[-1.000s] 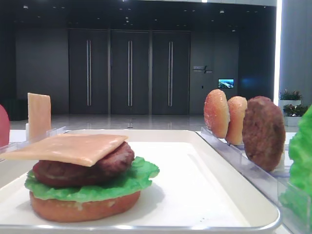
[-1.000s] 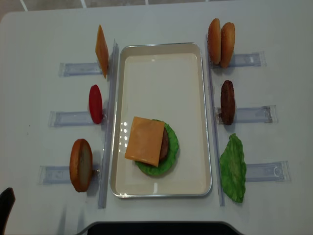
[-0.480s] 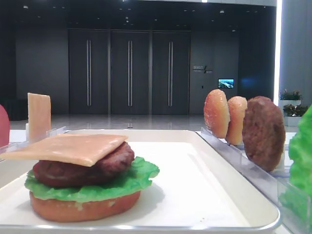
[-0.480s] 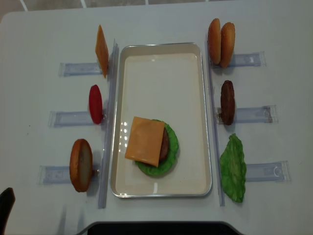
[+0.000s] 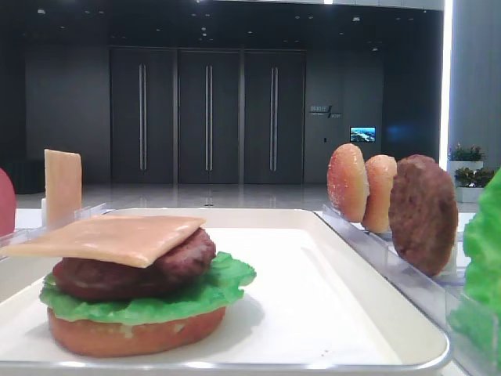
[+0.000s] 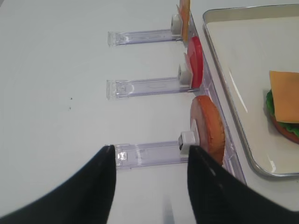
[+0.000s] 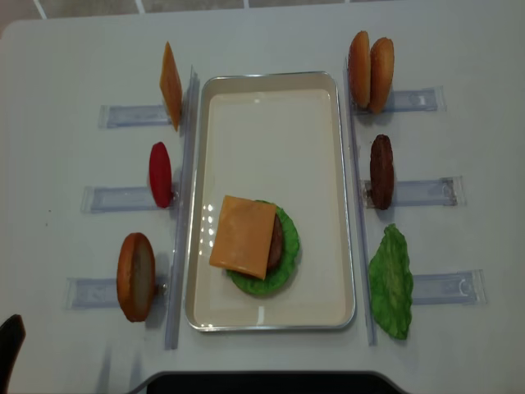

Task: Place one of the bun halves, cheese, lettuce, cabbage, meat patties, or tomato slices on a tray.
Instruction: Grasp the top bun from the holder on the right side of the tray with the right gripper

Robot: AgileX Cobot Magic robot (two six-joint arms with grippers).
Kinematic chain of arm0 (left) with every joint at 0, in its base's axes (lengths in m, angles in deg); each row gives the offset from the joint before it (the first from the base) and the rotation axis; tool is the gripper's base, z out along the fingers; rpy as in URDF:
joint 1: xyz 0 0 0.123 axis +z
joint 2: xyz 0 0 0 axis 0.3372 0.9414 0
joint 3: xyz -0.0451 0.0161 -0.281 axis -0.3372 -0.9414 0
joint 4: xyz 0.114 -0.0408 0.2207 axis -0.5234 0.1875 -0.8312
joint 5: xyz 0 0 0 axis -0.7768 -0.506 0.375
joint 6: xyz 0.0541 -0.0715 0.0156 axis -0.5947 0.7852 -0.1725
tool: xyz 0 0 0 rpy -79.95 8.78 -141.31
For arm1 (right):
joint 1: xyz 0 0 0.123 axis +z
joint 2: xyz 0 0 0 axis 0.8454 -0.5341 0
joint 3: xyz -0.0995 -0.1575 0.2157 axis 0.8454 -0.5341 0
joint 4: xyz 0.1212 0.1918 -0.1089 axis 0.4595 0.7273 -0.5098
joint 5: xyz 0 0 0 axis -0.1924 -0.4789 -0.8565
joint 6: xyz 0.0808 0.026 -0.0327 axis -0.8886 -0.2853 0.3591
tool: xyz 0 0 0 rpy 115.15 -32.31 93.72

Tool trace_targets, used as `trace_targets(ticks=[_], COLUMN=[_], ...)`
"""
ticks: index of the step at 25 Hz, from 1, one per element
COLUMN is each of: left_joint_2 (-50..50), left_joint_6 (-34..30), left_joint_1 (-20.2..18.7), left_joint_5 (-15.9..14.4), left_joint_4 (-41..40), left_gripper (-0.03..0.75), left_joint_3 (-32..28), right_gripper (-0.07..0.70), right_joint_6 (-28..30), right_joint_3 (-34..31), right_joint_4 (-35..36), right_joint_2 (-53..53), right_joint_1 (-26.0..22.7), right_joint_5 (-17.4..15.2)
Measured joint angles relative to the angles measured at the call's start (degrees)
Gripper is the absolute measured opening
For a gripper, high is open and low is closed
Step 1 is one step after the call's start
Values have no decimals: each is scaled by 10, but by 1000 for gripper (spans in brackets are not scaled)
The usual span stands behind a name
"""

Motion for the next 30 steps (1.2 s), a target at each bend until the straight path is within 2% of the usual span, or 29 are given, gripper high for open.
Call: trace_targets(ticks=[3,8,14,18,25,30], left_joint_2=[0,0,0,0,0,0], left_joint_6=[0,0,0,0,0,0], left_joint_1=[0,0,0,0,0,0], left_joint_5=[0,1,1,1,1,1], left_joint_4=[0,0,0,0,0,0], left_gripper=[380,380,380,380,380,380], left_joint_3=[0,0,0,0,0,0], right_gripper=[239,241,241,241,241,241], right_joint_6=[0,0,0,1,23,31], right_joint_3=[15,81,229,343,511,593], right_joint_4=[1,8,17,28,48,62], right_joint_2=[-90,-280,-530,-660,-825,-892], right_joint_1=[0,0,0,0,0,0], right_joint_5=[21,86,98,88,13,-30])
